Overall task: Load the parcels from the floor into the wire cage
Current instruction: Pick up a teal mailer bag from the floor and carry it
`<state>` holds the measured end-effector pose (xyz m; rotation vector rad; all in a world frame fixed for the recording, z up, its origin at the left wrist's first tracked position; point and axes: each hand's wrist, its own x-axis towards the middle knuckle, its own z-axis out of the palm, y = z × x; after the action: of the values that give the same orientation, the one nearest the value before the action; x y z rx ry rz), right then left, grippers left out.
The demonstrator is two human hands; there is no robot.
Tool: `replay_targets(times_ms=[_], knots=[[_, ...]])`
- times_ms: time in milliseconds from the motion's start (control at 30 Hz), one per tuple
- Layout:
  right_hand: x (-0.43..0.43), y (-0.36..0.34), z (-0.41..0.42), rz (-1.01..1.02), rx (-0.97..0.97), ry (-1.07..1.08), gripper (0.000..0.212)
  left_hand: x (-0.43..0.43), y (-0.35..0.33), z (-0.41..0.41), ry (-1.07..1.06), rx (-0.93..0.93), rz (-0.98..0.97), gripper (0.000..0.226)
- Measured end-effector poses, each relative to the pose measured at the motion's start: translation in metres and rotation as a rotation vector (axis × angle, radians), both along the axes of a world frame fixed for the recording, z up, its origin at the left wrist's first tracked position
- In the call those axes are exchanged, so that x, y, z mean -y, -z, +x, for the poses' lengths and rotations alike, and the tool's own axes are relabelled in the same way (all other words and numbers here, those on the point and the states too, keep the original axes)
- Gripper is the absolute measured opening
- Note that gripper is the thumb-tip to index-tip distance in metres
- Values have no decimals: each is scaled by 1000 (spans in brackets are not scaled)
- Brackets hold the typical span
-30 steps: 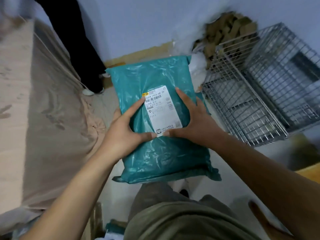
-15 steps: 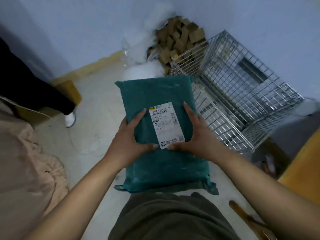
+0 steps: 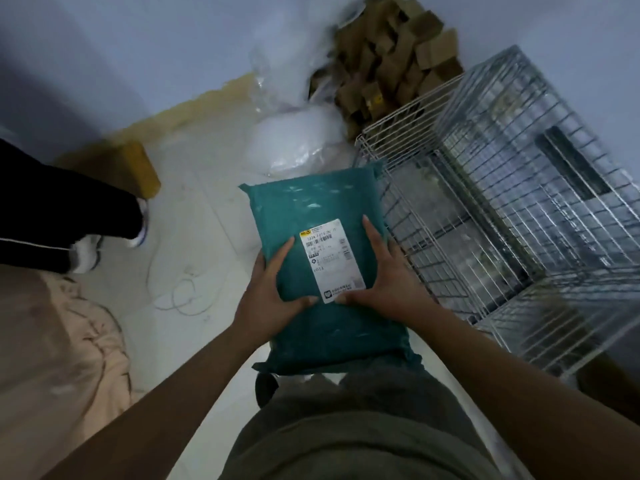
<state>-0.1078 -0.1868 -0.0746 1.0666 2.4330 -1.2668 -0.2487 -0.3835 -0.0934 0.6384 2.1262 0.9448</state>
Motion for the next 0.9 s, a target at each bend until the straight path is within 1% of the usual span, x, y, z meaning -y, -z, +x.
replay_targets(times_ms=[100,233,367,533,700,800,900], knots=[[-41,58,-21,-19,15,-75,144,-33,46,-6,-83,12,-70,114],[-79,137,-50,-117,44,-152,140,-66,115,-16,-183,54,-128,112],[-115,221,-80,-193,63,-219,140,-90,197,-32,-237,125,-167,111],[-152,345,-105,-212,108,-219,143,-125,321,-56,-229,157,-168,111],[-181,466,-111,-170,138,-179,143,-162,446,-72,-147,143,-195,111],[-187,524,-112,-150,148,-177,142,-169,508,-75,-140,147,-181,112],[-188,565,-116,-105,154,-185,142,-170,551,-71,-169,154,-164,111]])
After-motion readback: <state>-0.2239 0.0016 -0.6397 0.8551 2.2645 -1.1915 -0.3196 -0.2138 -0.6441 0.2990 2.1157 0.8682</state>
